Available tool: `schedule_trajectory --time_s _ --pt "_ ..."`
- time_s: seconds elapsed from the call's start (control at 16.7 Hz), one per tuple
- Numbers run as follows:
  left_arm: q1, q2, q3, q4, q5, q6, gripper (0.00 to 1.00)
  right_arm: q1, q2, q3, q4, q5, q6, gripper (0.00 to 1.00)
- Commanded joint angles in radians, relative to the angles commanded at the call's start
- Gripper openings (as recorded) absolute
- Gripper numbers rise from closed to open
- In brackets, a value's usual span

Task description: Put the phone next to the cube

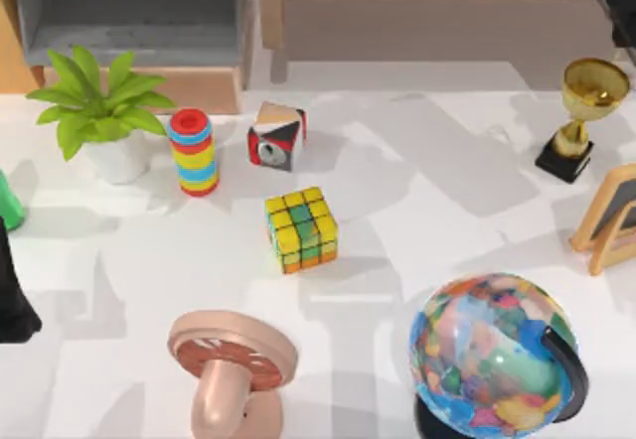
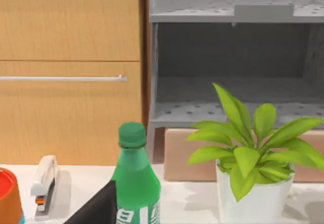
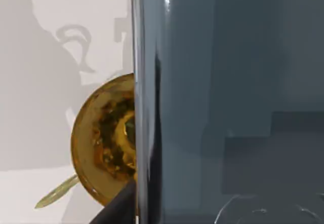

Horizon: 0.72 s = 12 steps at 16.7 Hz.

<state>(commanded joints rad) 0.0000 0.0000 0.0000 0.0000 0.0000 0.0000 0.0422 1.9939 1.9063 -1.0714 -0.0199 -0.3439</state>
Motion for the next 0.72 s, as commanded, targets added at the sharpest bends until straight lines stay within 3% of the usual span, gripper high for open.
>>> schedule_trajectory --time_s 0.42,0.72 --pt "0.0 0.0 0.0 0.0 0.0 0.0 1.0 0.274 0.038 -0.011 -0.037 0.005 0.442 0.0" --pt "0.0 0.0 0.0 0.0 0.0 0.0 1.0 0.399 0.107 -0.066 -0.067 0.014 0.695 0.0"
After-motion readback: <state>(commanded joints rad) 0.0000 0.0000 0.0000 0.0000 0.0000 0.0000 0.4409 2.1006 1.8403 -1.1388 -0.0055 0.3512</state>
